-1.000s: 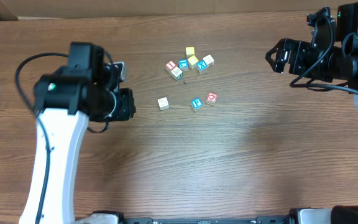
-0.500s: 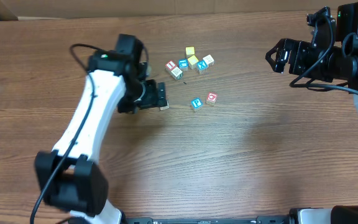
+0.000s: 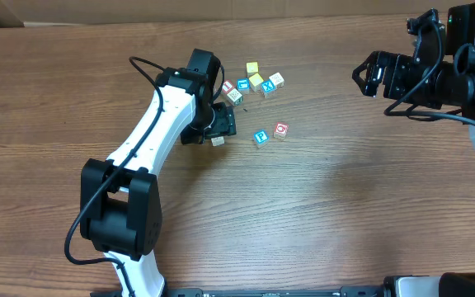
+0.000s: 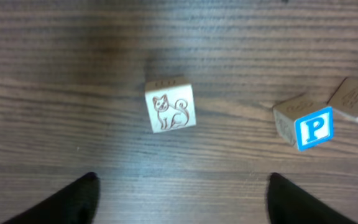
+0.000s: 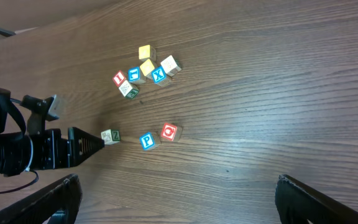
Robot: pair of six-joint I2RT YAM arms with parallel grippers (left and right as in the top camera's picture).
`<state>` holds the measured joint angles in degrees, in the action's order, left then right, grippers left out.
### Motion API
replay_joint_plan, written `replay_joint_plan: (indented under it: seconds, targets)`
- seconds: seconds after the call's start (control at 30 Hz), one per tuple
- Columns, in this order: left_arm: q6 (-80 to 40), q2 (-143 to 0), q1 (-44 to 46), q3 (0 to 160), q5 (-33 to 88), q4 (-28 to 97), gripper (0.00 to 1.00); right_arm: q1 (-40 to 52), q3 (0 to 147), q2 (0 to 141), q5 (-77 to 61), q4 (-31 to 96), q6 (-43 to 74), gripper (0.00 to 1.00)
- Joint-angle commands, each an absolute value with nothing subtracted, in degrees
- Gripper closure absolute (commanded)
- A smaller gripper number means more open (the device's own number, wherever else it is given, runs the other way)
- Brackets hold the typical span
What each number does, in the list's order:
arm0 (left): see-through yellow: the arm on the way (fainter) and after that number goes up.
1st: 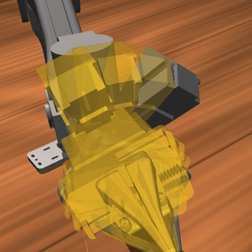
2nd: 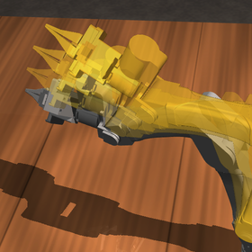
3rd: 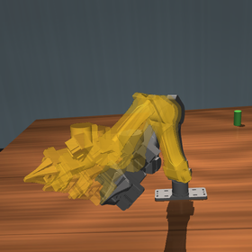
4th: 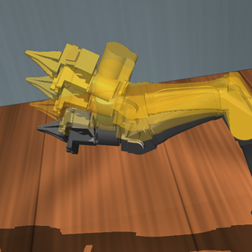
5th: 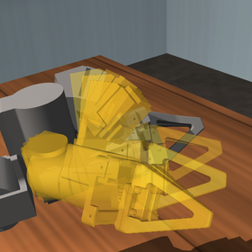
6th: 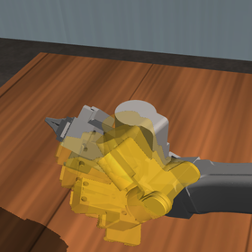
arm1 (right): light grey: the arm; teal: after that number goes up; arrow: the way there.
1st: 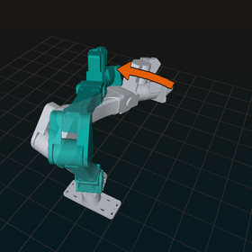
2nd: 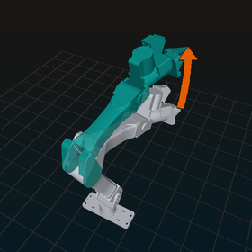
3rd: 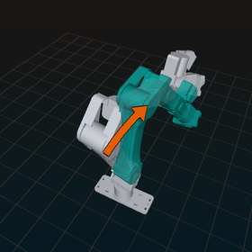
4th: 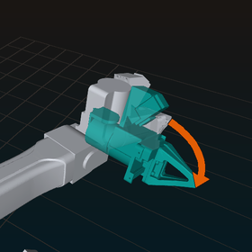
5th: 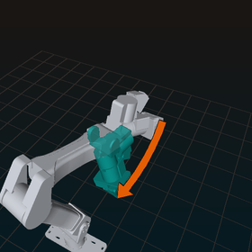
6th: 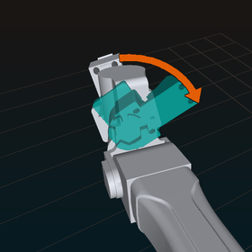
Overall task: Flip 3 blocks
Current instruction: 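Reach the left gripper toward the white block near the cluster, then grasp the white block with the left gripper and lift it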
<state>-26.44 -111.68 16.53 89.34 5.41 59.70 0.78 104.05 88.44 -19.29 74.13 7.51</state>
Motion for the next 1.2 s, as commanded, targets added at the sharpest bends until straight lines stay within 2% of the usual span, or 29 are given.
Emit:
replay_joint_plan:
  seconds: [0.0,0.1,0.2,0.43,0.57,0.8,1.17]
  targets:
    - [-27.9,-112.5,17.3,89.2,3.8,58.5,0.26,0.6,105.4,87.2,-19.6,73.8,7.7,0.0]
    - [-27.9,-112.6,17.7,89.2,3.6,57.3,0.27,0.6,105.4,87.2,-19.6,73.8,7.7,0.0]
    - [-27.9,-112.9,18.4,89.0,3.5,55.8,0.34,0.6,105.4,87.2,-19.6,73.8,7.7,0.0]
    - [-27.9,-113.1,20.4,85.8,0.2,50.8,0.4,0.6,105.4,87.2,-19.6,73.8,7.7,0.0]
    - [-30.0,-113.1,20.6,84.5,-4.2,49.9,0.4,0.6,105.4,87.2,-19.6,73.8,7.7,0.0]
    - [-32.4,-113.1,20.6,78.8,-4.0,43.4,0.39,0.6,105.4,87.2,-19.6,73.8,7.7,0.0]
    - [-32.4,-113.1,20.7,78.5,-4.1,42.9,0.41,0.6,105.4,87.2,-19.6,73.8,7.7,0.0]
